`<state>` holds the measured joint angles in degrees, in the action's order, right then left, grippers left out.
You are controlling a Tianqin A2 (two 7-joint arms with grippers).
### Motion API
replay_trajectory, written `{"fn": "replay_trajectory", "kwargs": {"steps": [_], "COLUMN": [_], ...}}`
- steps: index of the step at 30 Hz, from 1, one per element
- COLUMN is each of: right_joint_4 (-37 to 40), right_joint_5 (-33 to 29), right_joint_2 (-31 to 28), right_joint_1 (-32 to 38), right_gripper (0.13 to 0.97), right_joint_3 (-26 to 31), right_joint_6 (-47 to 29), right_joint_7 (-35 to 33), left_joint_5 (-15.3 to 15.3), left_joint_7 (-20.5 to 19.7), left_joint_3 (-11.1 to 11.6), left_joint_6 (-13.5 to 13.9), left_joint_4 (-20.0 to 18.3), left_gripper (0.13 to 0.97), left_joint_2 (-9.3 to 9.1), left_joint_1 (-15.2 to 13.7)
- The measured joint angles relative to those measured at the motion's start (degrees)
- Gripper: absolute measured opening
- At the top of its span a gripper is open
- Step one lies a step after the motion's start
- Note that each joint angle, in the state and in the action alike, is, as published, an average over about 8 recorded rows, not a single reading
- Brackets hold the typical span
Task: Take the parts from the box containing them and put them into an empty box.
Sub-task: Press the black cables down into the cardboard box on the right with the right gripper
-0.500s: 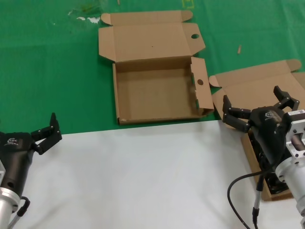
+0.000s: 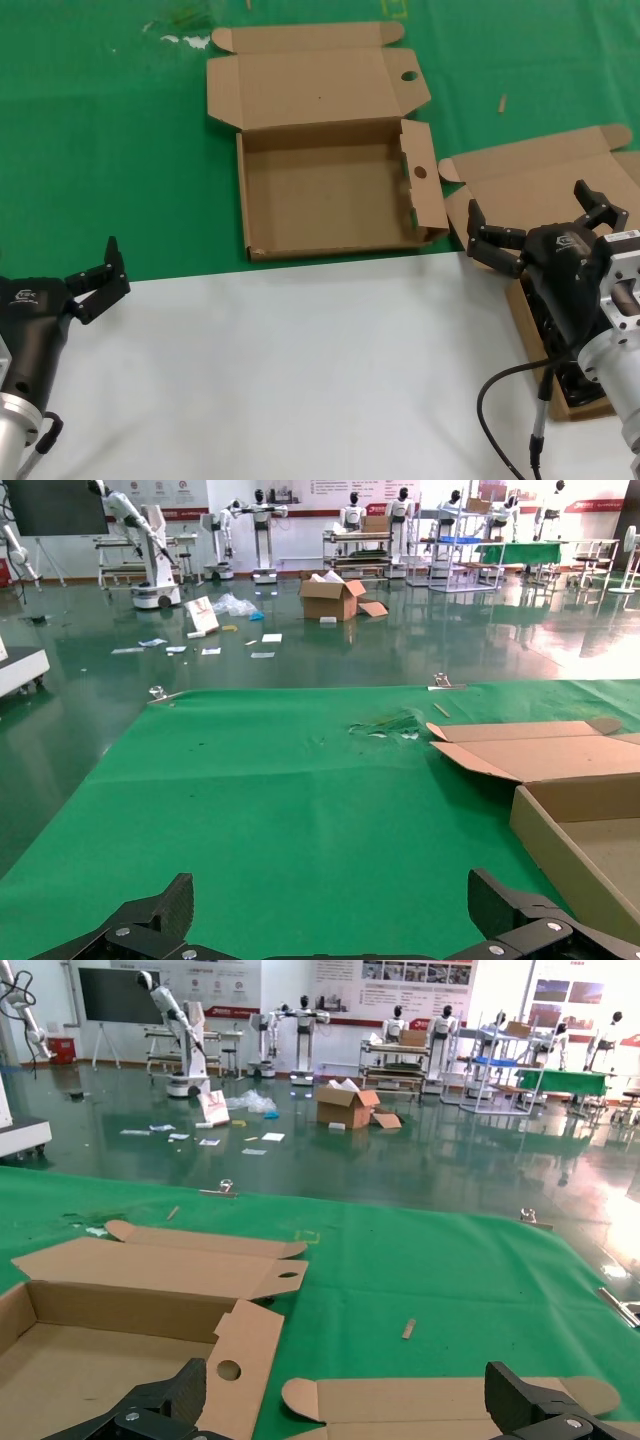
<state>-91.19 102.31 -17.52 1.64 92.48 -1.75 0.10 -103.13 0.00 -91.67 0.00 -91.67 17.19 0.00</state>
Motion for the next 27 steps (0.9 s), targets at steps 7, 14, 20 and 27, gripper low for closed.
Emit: {"fn": "replay_trajectory", "kwargs": {"steps": [7, 14, 20, 27], "right_joint_4": [0.0, -0.1, -0.7, -0.6], "right_joint_5": [0.0, 0.0, 1.5, 10.3], "right_joint_2": [0.0, -0.1, -1.8, -9.6], "right_joint_1": [0.0, 0.0, 0.3, 3.5], "right_gripper": [0.966, 0.966, 0.966, 0.966], "right_joint_3": [0.0, 0.3, 3.9, 14.9], "right_joint_6": [0.0, 0.3, 3.1, 8.1], "right_joint_7": [0.0, 0.0, -0.3, -1.8], "left_joint_5": [0.0, 0.0, 0.0, 0.0], "left_joint_7": [0.0, 0.0, 0.0, 0.0], "left_joint_3": [0.0, 0.0, 0.0, 0.0], "left_joint_6": [0.0, 0.0, 0.0, 0.0], "left_joint_4": [0.0, 0.0, 0.0, 0.0], "left_gripper": [0.940, 0.876, 0.840, 0.718], "left_joint_2": [0.00, 0.00, 0.00, 0.00], "left_joint_1": [0.0, 0.0, 0.0, 0.0]}}
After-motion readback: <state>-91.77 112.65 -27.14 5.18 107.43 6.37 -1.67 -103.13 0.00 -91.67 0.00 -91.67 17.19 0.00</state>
